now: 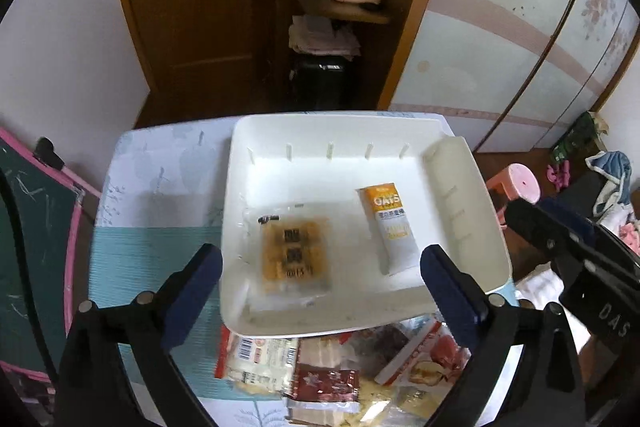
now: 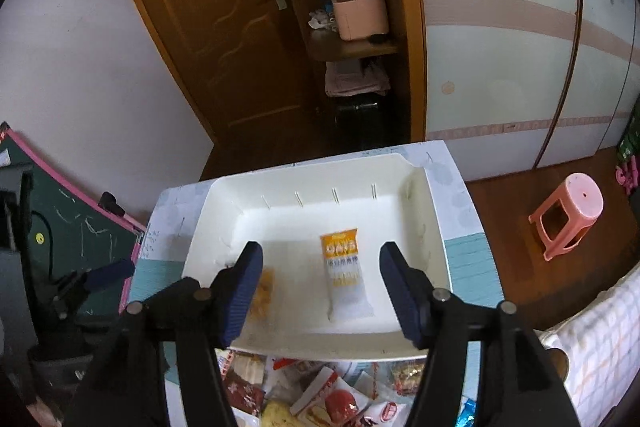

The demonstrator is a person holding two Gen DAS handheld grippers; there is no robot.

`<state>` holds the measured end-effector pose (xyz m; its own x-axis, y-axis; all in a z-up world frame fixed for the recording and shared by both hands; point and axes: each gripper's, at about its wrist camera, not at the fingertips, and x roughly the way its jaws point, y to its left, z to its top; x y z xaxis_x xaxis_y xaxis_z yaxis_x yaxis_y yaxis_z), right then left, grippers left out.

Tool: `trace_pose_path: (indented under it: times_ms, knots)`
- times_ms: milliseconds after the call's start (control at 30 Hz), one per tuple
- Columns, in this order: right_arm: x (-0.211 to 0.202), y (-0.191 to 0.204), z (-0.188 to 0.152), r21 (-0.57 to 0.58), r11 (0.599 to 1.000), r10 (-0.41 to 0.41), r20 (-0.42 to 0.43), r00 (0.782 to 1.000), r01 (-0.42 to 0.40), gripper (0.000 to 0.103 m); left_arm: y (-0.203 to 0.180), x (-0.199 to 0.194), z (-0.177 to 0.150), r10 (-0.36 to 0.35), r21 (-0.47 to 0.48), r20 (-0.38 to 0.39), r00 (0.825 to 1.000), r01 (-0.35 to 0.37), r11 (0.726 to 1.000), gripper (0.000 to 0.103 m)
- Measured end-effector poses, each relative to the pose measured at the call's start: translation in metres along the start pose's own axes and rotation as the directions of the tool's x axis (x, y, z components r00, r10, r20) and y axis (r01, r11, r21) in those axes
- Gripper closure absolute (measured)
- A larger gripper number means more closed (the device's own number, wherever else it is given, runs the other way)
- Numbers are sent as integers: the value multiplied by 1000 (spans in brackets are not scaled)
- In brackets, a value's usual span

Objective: Organize snacks
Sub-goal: 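Lower pastry bag and OATS bar into the white bin and open both tools, then grasp the peanut bag with left tool while right tool grasps the bread bag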

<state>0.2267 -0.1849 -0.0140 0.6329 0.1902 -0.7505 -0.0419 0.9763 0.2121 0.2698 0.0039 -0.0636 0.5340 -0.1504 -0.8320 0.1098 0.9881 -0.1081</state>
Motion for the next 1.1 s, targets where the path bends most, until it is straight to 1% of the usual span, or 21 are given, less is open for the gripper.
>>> trace_pose_path:
  times_ms: [67,167,233,333,433,500,567,600,667,733,867,933,967,1033,1100]
  knots:
    - [-2,3,-7,-26,1000,-10,-5,1000,10,42,-3,-6,-5,11,19,24,1000,-11,1000,4]
    - [-7,5,-19,-54,998,-16,-17,1000,16,42,-6,-19,-14,-12,46,44,999,10,999,4]
    - [-11,5,-26,-59,998,-11,-26,1000,9,42,-10,-31,-20,-26,70,64,998,21,997,4]
    - [-21,3,-34,-47,999,-14,-30,999,13,42,-15,-50,-28,-21,106,111,994,9,994,4]
    - [-36,4,-40,-45,998,-35,-12,999,35,42,-21,-70,-37,-6,145,144,990,-15,989,4]
    - [-48,5,-46,-51,998,-41,2,999,41,42,-22,-85,-45,-22,158,156,988,-3,987,4]
    - [-65,7,-52,-62,998,-13,23,1000,14,41,-22,-97,-52,-39,164,160,986,12,986,4]
    - [-71,7,-54,-63,998,-2,30,1000,4,39,-21,-106,-58,-51,167,159,986,24,986,4]
    - [-85,8,-61,-64,998,6,54,999,-2,32,-21,-116,-67,-74,176,145,987,48,983,4]
    - [-103,9,-72,-63,998,23,111,994,-17,32,-21,-127,-79,-104,190,130,986,78,979,4]
    - [-130,10,-95,-80,997,22,203,979,-6,32,-23,-141,-111,-103,234,137,985,69,970,4]
    - [-137,11,-107,-90,996,9,228,974,12,32,-24,-143,-132,-95,264,145,985,54,963,4]
    - [-139,10,-114,-93,996,5,232,973,17,32,-25,-143,-139,-93,271,142,986,51,961,4]
    - [-138,7,-126,-96,995,11,208,978,10,32,-24,-136,-158,-102,272,114,988,68,960,4]
    - [-131,3,-139,-102,995,1,165,986,16,32,-22,-124,-176,-126,261,57,990,107,959,4]
